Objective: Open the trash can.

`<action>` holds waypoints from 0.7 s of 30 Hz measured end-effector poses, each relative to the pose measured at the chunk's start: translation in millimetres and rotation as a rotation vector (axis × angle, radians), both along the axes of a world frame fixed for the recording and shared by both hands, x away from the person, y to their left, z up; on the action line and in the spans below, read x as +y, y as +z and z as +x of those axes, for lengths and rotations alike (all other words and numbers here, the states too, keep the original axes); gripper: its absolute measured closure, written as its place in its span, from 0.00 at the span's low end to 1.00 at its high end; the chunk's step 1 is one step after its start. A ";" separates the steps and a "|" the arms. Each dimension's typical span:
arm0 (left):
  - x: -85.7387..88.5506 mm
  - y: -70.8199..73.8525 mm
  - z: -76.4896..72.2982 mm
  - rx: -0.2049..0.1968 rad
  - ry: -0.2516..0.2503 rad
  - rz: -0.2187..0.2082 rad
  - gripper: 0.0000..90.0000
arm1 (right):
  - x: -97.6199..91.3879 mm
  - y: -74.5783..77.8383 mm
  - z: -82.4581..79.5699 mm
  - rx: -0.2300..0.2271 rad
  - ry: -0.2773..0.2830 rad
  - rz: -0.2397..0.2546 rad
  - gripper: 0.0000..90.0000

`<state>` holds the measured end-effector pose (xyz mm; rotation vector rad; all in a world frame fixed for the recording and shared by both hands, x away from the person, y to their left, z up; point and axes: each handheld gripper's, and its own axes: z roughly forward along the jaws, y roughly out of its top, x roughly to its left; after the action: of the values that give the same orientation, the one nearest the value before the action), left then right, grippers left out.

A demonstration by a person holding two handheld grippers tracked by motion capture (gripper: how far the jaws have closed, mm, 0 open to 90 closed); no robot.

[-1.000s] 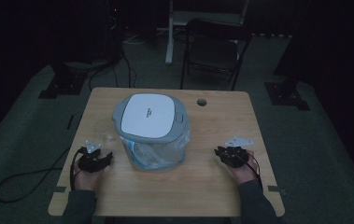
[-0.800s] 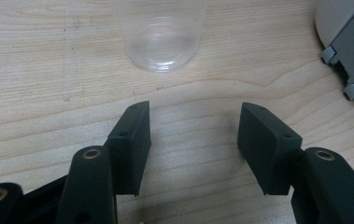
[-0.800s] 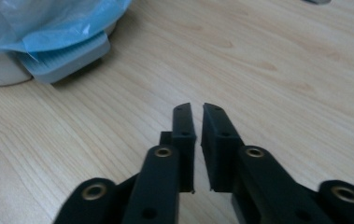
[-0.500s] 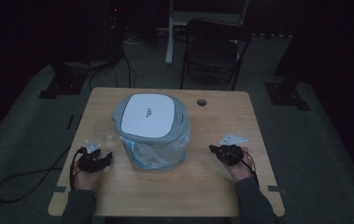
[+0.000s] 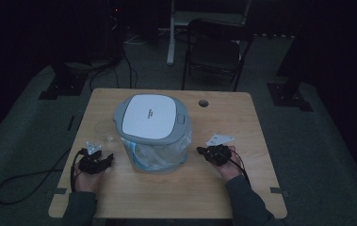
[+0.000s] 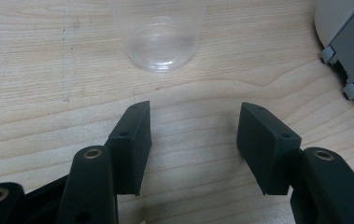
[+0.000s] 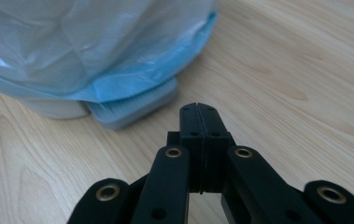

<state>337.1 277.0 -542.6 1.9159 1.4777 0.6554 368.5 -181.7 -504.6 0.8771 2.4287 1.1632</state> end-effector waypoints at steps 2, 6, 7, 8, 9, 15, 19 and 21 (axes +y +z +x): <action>0.0 -0.1 0.0 -0.001 0.000 0.000 0.51 | 4.7 -2.5 1.3 0.005 0.012 -0.001 1.00; 0.0 0.0 0.0 0.000 0.000 0.000 0.51 | 16.1 -7.0 2.3 0.013 0.037 -0.004 1.00; 0.0 0.0 0.0 -0.001 0.000 0.000 0.51 | 17.8 -7.6 2.5 0.013 0.041 -0.002 1.00; 0.0 -0.1 0.0 -0.001 0.000 0.000 0.51 | 20.1 -8.3 2.7 0.014 0.047 0.001 1.00; 0.0 -0.1 0.0 -0.001 0.000 0.000 0.51 | 22.2 -8.8 2.8 0.015 0.051 0.001 1.00; 0.1 -0.1 -0.1 -0.001 -0.001 0.000 0.51 | 30.3 -12.2 5.4 0.021 0.074 0.005 1.00; 0.1 -0.1 -0.1 -0.001 -0.001 0.000 0.51 | 35.5 -13.3 6.3 0.018 0.086 0.008 1.00; 0.1 -0.1 -0.1 -0.001 -0.001 0.000 0.51 | 37.5 -14.7 6.9 0.021 0.087 0.004 1.00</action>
<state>337.0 277.1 -542.7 1.9159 1.4759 0.6552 375.4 -144.2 -519.3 0.7962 2.5049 1.1952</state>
